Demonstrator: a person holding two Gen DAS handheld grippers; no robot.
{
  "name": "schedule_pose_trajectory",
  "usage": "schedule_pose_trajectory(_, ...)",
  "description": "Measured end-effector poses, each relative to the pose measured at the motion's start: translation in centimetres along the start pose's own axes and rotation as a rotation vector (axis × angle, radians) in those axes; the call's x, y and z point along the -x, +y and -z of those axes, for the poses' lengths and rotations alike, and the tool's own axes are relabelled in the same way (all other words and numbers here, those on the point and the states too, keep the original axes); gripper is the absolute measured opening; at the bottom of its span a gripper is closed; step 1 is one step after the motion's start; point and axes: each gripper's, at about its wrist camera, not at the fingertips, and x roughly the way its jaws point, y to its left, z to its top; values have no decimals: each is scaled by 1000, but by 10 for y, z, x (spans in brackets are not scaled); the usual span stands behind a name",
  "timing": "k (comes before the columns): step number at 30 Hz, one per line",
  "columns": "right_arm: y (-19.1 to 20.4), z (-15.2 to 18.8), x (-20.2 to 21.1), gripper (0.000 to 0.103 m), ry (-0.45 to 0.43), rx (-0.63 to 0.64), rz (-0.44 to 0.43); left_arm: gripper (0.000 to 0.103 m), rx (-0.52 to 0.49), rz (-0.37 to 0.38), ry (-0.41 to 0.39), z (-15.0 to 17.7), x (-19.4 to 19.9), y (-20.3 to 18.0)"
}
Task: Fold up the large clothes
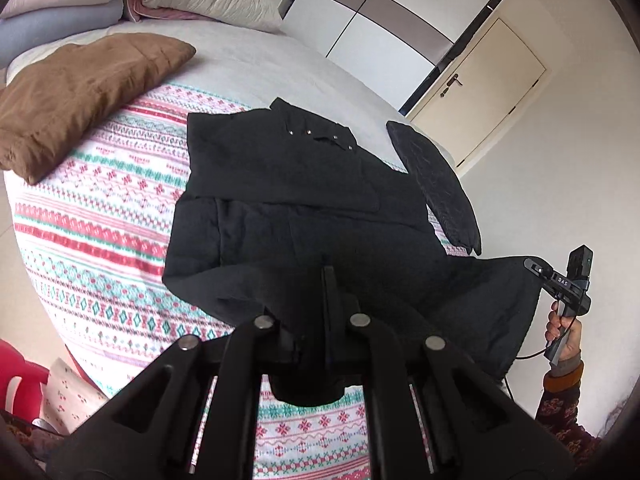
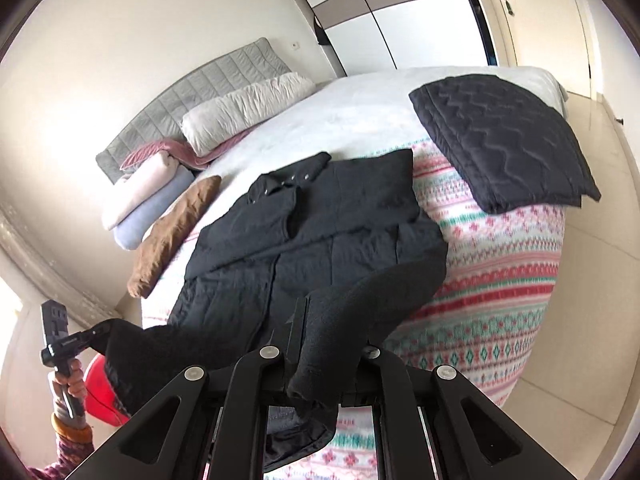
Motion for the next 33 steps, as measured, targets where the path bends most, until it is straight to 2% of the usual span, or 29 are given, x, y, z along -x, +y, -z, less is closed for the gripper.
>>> schedule_pose_trajectory(5,-15,-74,-38,8,-41,-65,37,9,33,-87,-27,-82,-37,13)
schedule_pose_trajectory(9,-33,-125,-83,8,-45,-101,74,9,47,-142,-52,-137,-81,26)
schedule_pose_trajectory(15,-58,-176,-172,8,-33,-114,121,9,56,-177,-51,-187,-164,51)
schedule_pose_trajectory(20,-91,-190,-258,10,21,-182,110,13,78,-213,39,-199,-236,86)
schedule_pose_trajectory(24,-120,-185,-303,16,91,-285,85,16,171,-150,119,-195,-263,116)
schedule_pose_trajectory(27,-133,-186,-311,23,115,-337,28,22,214,-84,142,-192,-262,130)
schedule_pose_trajectory(30,-135,-190,-297,31,88,-328,-51,27,185,-69,154,-192,-250,130)
schedule_pose_trajectory(31,-135,-191,-290,37,74,-319,-71,27,169,-62,150,-191,-244,128)
schedule_pose_trajectory(32,-135,-192,-283,49,53,-307,-78,28,154,-56,145,-191,-238,126)
schedule_pose_trajectory(33,-135,-195,-275,56,26,-298,-76,30,142,-50,134,-191,-232,125)
